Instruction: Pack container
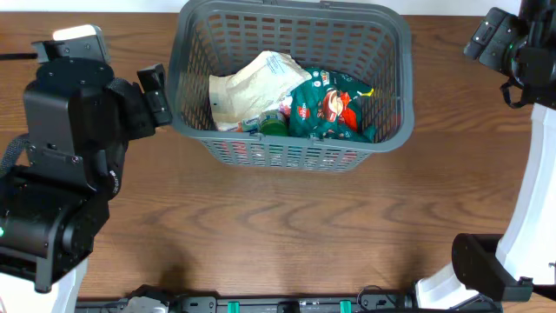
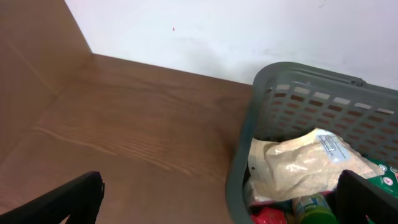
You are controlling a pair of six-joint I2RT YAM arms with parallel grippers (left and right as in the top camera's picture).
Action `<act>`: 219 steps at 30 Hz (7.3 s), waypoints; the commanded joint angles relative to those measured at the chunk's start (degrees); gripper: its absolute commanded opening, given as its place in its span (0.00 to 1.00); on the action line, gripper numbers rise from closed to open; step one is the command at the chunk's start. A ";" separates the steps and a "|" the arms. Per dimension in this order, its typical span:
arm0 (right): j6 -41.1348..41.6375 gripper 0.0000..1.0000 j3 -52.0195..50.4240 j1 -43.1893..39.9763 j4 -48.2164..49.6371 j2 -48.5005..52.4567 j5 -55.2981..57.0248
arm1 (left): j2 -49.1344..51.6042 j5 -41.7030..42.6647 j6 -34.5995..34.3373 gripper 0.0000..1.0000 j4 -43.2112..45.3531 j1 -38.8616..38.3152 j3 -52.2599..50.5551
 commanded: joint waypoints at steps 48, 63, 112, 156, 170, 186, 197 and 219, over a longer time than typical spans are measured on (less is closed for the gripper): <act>0.81 0.99 0.55 -0.26 -0.09 -0.15 0.96 | -51.08 14.58 -1.88 0.99 24.79 19.08 -65.00; 0.81 0.99 0.57 -0.26 -0.09 -0.15 0.96 | -61.64 19.32 -1.86 0.99 26.97 19.08 -80.59; 0.81 0.99 0.55 -0.26 -0.09 -0.15 0.96 | -69.29 23.98 13.73 0.99 26.97 18.97 -96.19; 0.81 0.99 0.57 -0.26 -0.09 -0.15 0.96 | -69.33 17.46 29.55 0.99 45.31 16.17 -99.34; 0.81 0.99 0.57 -0.26 -0.09 -0.15 0.96 | -69.33 16.90 24.74 0.99 55.98 16.17 -102.16; 0.81 0.99 0.55 -0.26 -0.11 -0.15 0.96 | -69.33 16.63 22.60 0.99 63.73 16.13 -104.89; 0.81 0.99 0.57 -0.26 -0.09 -0.15 0.96 | -69.31 15.65 19.23 0.99 63.76 16.13 -104.89; 0.81 0.99 0.55 -0.26 -0.09 -0.15 0.96 | -69.18 14.27 13.57 0.99 62.86 16.13 -104.89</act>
